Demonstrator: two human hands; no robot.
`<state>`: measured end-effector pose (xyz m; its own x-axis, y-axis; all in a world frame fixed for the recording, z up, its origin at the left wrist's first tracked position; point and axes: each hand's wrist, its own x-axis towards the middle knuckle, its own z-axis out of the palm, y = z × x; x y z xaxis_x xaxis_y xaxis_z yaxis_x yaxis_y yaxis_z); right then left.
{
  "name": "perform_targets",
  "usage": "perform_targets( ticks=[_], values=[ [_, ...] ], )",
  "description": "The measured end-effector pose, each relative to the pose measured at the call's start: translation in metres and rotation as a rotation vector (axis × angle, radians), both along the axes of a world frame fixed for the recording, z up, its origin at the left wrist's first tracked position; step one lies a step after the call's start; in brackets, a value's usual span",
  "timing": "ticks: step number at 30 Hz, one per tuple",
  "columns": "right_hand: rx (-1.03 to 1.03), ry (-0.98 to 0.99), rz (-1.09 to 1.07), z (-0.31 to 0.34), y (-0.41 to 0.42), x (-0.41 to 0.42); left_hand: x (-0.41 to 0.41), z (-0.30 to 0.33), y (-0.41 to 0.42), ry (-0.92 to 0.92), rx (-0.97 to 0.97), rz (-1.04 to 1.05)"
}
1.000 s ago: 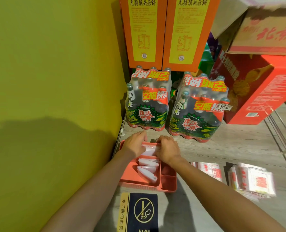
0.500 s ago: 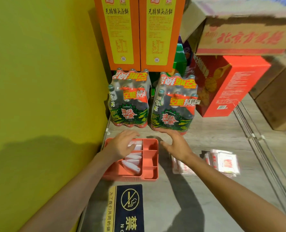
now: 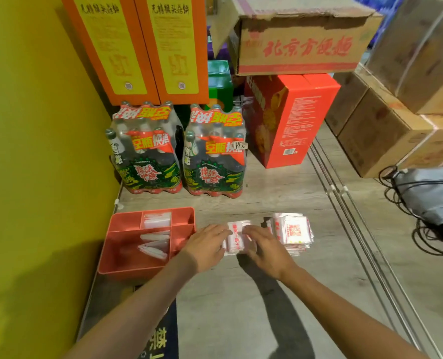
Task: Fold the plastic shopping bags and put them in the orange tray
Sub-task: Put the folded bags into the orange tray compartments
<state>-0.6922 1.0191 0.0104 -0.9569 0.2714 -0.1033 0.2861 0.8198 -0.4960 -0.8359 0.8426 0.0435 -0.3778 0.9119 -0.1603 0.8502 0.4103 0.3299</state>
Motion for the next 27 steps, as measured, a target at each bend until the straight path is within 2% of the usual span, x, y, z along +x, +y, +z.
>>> perform_targets(
  ticks=[6, 8, 10, 15, 19, 22, 24, 27],
  values=[
    [0.068, -0.042, 0.044, -0.022, -0.005, -0.001, 0.021, -0.028, 0.001, -0.052, -0.08, 0.088],
    [0.098, -0.029, 0.034, -0.024, -0.005, -0.003, 0.026, -0.03, 0.003, -0.13, -0.09, 0.13],
    [0.096, -0.008, 0.021, -0.027, -0.005, -0.003, 0.028, -0.035, 0.008, -0.283, -0.08, 0.233],
    [0.059, 0.043, 0.004, -0.029, -0.008, 0.001, 0.031, -0.044, 0.032, -0.802, 0.207, 0.751],
    [0.01, 0.086, 0.048, -0.033, -0.008, 0.003, 0.031, -0.043, 0.05, -0.94, 0.391, 0.963],
    [-0.003, 0.087, 0.089, -0.039, -0.005, 0.006, 0.032, -0.045, 0.057, -0.97, 0.409, 1.007],
    [-0.022, 0.086, 0.088, -0.038, -0.003, 0.008, 0.029, -0.045, 0.056, -0.919, 0.409, 1.031],
    [-0.121, 0.119, -0.034, -0.035, -0.003, 0.009, 0.025, -0.035, 0.043, -0.85, 0.465, 1.0]
  ],
)
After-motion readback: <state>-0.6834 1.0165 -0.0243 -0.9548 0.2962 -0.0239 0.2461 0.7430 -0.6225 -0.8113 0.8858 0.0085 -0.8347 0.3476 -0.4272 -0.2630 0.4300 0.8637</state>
